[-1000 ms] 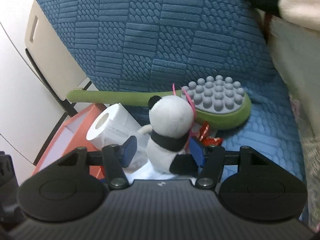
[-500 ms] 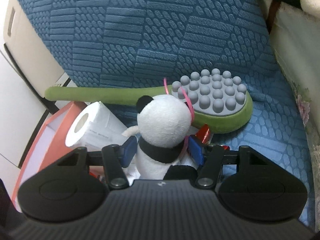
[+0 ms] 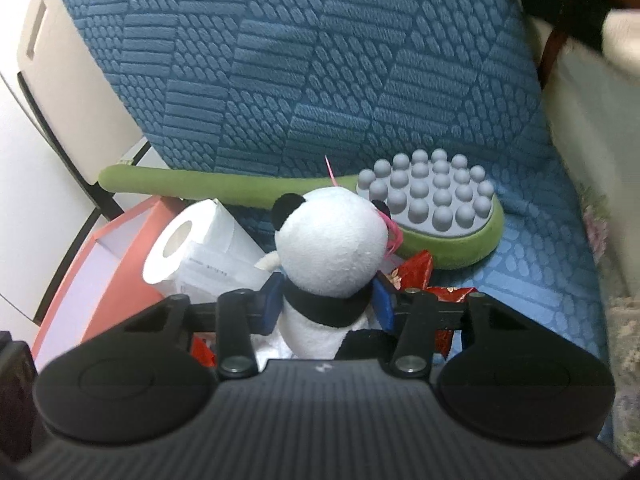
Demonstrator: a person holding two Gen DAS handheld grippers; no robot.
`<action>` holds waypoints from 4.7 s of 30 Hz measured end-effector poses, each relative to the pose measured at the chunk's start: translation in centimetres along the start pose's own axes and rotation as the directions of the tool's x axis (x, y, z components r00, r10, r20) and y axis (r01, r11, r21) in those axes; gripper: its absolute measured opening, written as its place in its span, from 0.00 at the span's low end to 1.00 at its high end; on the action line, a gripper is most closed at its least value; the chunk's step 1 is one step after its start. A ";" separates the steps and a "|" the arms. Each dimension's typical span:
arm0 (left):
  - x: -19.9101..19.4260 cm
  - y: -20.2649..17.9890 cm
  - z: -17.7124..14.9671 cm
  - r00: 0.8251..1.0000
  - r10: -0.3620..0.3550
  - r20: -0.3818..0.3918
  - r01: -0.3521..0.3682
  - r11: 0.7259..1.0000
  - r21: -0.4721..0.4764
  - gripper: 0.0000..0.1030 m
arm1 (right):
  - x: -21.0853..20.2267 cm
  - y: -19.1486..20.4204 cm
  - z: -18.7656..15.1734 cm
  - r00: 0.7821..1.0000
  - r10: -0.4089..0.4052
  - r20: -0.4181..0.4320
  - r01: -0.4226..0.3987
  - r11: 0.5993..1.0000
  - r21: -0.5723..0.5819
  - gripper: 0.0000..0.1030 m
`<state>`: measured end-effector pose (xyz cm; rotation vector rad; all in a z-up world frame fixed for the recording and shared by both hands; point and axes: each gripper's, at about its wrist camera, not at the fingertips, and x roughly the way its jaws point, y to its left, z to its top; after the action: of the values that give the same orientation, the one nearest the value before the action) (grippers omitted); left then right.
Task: Organize soft objects
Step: 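Lift the panda plush with the right tool while the left tool lifts the white mask, then carry the panda plush and white mask over the pink box with both tools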
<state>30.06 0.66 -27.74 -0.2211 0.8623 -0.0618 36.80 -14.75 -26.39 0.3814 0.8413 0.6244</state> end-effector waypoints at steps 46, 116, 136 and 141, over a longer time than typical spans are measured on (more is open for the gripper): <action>-12.4 0.2 -3.6 0.996 -0.006 0.092 0.024 0.982 -0.187 0.06 | -12.5 1.4 -6.6 0.955 -0.291 -0.061 0.295 0.952 0.081 0.48; -31.2 10.0 7.5 0.971 0.121 0.207 -0.077 0.974 -0.212 0.06 | -15.5 23.4 2.9 0.996 -0.072 0.052 0.082 0.970 -0.229 0.48; -32.1 25.0 4.5 0.972 0.217 0.094 -0.173 0.922 -0.347 0.06 | -4.4 34.0 -0.7 0.987 -0.010 -0.160 -0.041 0.949 -0.313 0.48; -29.5 27.9 3.1 0.980 0.196 0.019 -0.177 0.919 -0.353 0.06 | -0.8 34.2 -2.8 0.974 -0.061 -0.218 -0.011 0.950 -0.313 0.48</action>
<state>12.19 32.64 -9.87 -0.4713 0.8331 0.2781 21.92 10.92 -9.11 0.0104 0.9440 0.7741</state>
